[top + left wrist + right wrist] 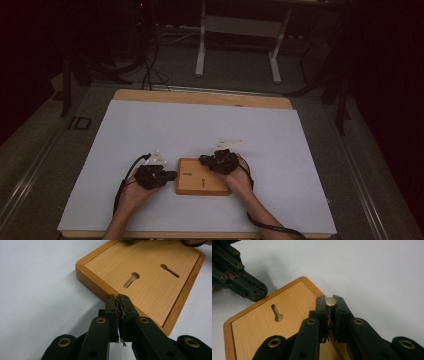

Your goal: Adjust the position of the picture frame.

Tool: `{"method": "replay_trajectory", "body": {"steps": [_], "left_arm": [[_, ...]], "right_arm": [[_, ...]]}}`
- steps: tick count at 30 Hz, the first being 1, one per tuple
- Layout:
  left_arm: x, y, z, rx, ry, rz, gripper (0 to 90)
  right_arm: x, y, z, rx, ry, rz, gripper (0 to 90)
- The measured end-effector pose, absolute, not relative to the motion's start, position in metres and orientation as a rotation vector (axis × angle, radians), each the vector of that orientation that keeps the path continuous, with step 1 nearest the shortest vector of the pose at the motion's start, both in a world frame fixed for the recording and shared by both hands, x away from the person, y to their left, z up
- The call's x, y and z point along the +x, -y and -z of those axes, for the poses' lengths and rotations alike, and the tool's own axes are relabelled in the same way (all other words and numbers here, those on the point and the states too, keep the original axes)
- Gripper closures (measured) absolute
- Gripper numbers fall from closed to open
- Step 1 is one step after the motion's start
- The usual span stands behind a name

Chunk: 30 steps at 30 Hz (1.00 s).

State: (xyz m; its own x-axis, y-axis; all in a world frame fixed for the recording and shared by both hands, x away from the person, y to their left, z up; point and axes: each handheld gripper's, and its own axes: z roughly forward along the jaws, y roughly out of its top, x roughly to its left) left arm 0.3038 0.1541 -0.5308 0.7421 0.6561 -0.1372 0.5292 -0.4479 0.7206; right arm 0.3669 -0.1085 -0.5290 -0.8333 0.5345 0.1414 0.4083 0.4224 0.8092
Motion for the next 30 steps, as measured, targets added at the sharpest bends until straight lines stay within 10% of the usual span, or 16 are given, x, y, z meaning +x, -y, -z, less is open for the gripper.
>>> {"method": "replay_trajectory", "body": {"steps": [30], "left_arm": [[0.309, -0.157, 0.531, 2.101, -0.943, -0.288, 76.9]], "right_arm": [[0.34, 0.15, 0.521, 0.822, -2.48, -1.328, 57.5]]}}
